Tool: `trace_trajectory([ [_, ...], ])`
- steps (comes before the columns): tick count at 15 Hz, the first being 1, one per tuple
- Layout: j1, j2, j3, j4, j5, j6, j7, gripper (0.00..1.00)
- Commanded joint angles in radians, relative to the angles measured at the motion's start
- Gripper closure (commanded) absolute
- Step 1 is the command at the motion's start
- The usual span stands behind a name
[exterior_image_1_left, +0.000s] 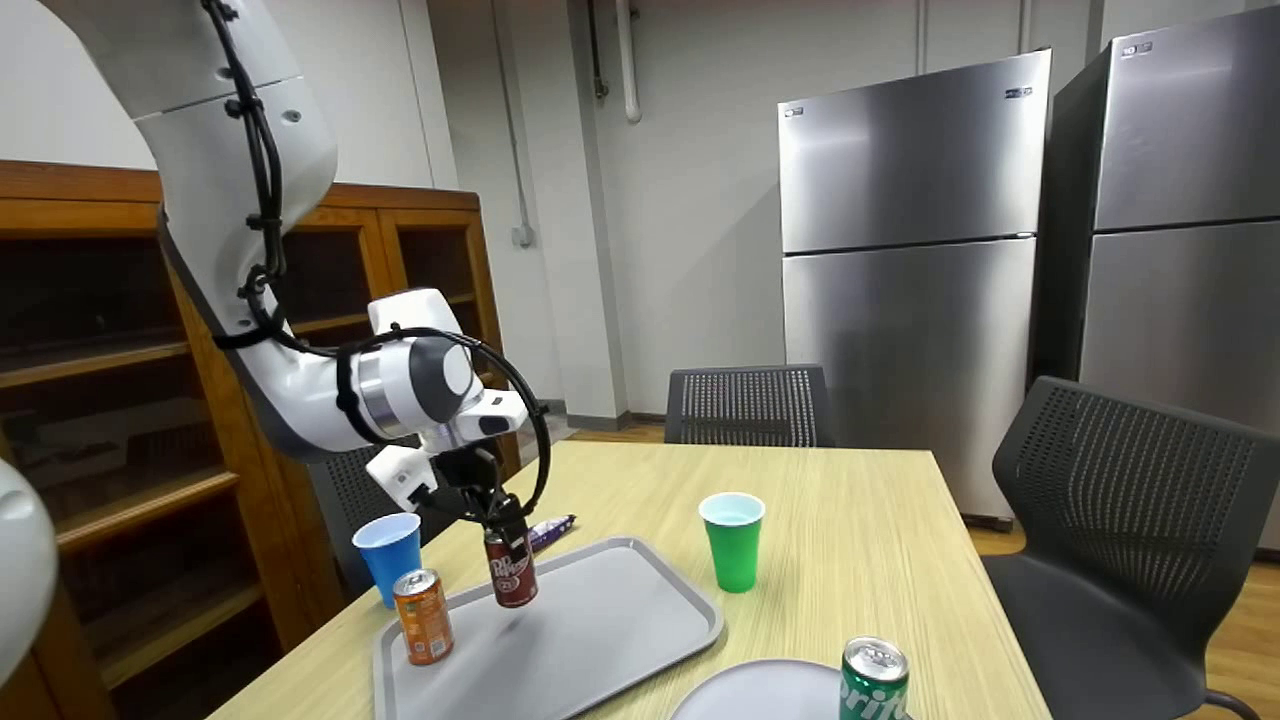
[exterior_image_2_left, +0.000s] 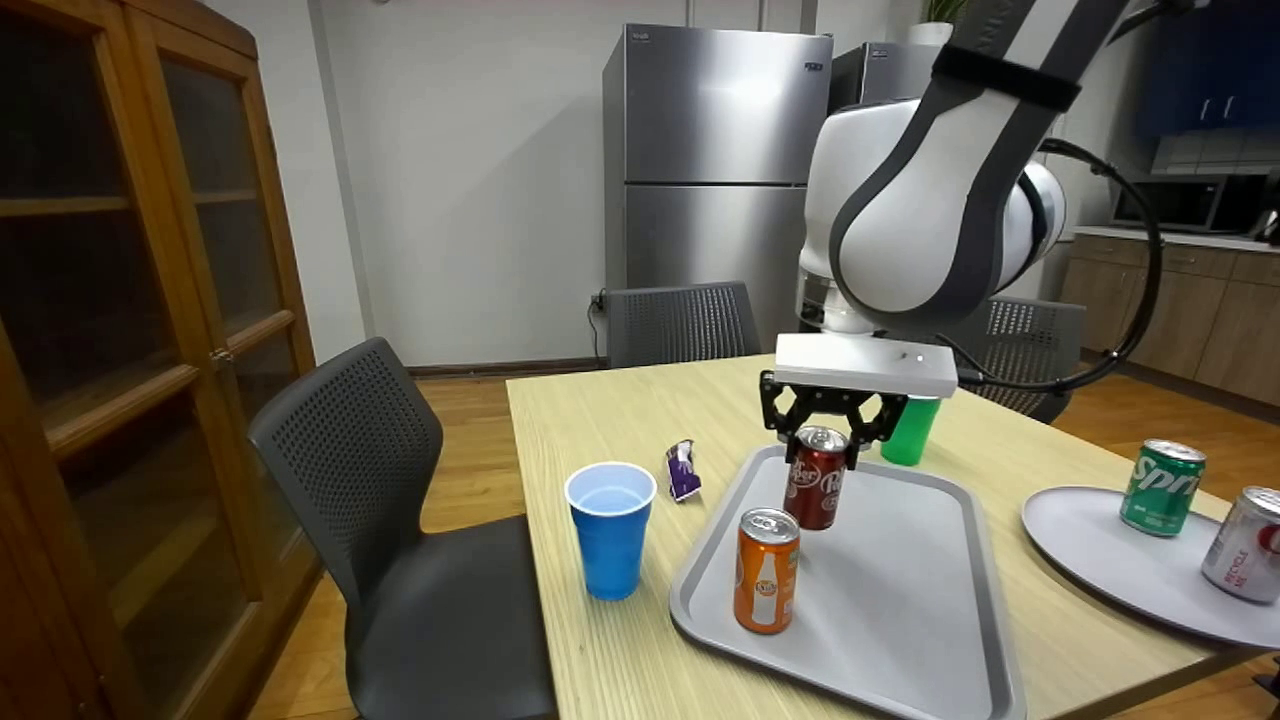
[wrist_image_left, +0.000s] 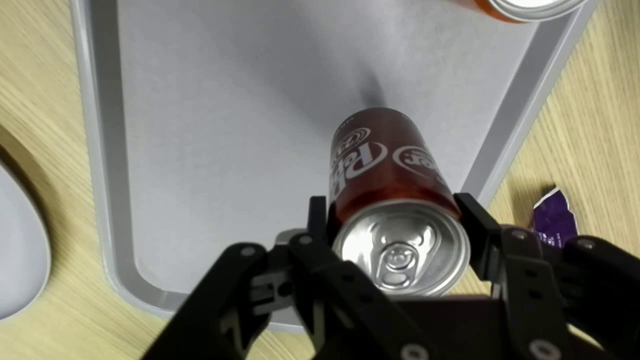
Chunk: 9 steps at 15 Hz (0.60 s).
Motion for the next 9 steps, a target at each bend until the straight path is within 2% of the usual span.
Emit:
trace_trajectory([
  [1, 0.0, 0.012, 0.027, 0.025, 0.005, -0.001, 0.031, 0.62],
  [9, 0.013, 0.085, 0.028, 0.087, 0.015, 0.013, 0.046, 0.62],
])
